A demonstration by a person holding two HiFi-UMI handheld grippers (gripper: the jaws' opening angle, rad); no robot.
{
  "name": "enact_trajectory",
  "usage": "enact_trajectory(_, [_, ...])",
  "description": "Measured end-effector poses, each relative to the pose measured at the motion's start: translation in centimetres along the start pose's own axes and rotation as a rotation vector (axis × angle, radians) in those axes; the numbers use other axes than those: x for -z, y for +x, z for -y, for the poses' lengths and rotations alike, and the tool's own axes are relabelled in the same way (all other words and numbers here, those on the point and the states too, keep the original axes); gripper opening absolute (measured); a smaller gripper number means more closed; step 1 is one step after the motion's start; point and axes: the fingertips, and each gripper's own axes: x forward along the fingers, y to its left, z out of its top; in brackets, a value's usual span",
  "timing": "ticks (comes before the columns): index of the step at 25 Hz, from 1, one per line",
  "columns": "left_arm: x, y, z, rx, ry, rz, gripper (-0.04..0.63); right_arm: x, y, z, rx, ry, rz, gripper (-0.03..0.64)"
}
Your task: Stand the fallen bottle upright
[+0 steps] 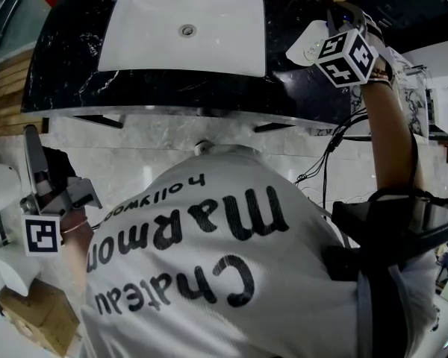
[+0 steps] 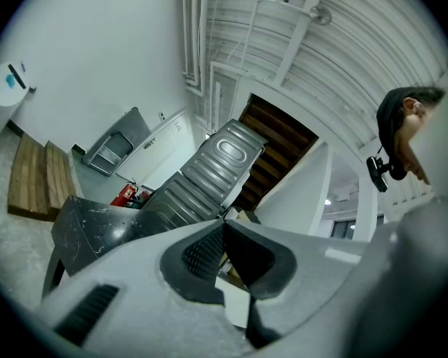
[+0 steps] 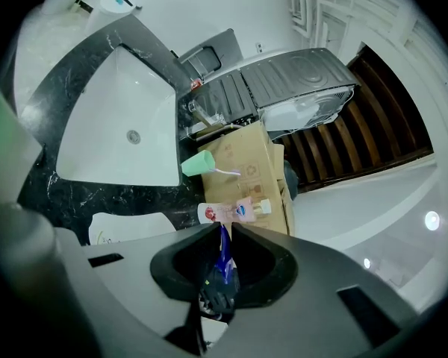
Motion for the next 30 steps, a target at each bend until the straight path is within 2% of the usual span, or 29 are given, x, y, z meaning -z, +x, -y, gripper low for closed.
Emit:
enact_trajectory(8, [-0.1, 0.1, 0.0, 0.003, 0.0, -0.001, 0.015, -0.7, -0.4, -0.5, 0.006, 0.003, 0.015, 0.049])
enact_trajectory(16, [-0.7, -2.6, 0.2, 0.017, -0.025, 0.012, 0.015, -1.3, -3.4, -0.1, 0.038, -0.003, 0.01, 0.049])
enact_trajectory(26, [-1.1, -3.0, -0.2, 0.01, -0.019, 0.018, 0.015, -0.8, -3.1, -0.3, 0.021, 0.013, -0.017, 0.05])
enact_trajectory(30, [-0.7, -2.9, -0.2, 0.009, -0.031, 0.003, 0.015, -1.0, -2.5, -0.4, -0.017, 0.028, -0.024, 0.049])
